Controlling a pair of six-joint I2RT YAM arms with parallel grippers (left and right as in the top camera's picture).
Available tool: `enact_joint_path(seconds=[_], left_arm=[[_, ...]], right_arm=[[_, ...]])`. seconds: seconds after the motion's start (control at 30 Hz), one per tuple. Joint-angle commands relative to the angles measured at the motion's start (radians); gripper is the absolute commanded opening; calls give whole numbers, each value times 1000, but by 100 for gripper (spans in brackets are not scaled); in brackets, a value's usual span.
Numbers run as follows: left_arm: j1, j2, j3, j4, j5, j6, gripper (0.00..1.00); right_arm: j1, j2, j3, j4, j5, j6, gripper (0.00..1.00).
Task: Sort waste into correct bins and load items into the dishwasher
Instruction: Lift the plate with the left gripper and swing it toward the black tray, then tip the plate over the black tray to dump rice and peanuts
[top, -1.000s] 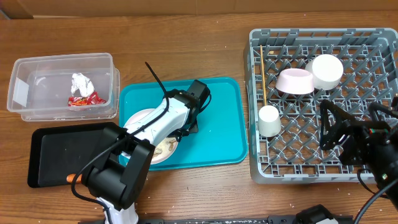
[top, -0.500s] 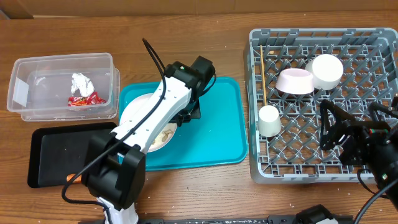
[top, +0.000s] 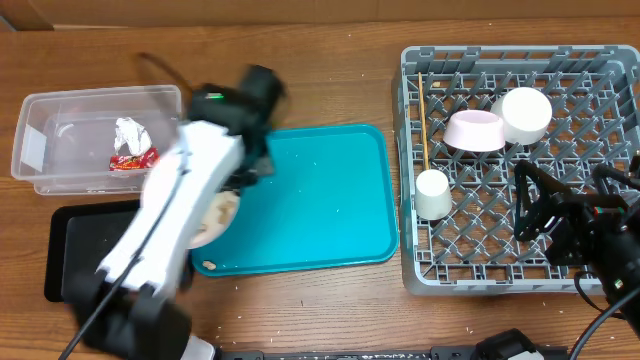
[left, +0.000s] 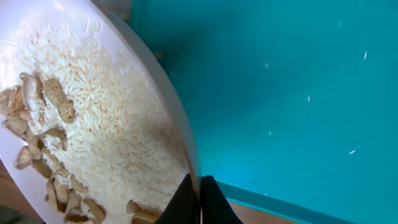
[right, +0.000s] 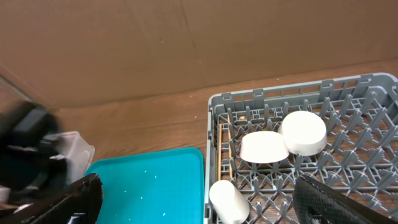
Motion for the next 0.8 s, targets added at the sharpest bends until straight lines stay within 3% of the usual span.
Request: enact_joint_path(seconds=[0.0, 0.27, 0.5, 0.63, 0.77], left_arm=[[112, -124, -16, 6, 28, 67, 4], [428, -286, -246, 194, 243, 225, 4], [671, -310, -433, 394, 467, 344, 4], [796, -311, -510, 479, 738, 449, 5], [935, -313, -544, 469, 999, 575, 4]], right_arm=[[-2, 0, 1, 5, 10, 5, 100], [-2, 0, 1, 5, 10, 5, 100], [-2, 0, 1, 5, 10, 5, 100], [-2, 0, 1, 5, 10, 5, 100], [-2, 0, 1, 5, 10, 5, 100]])
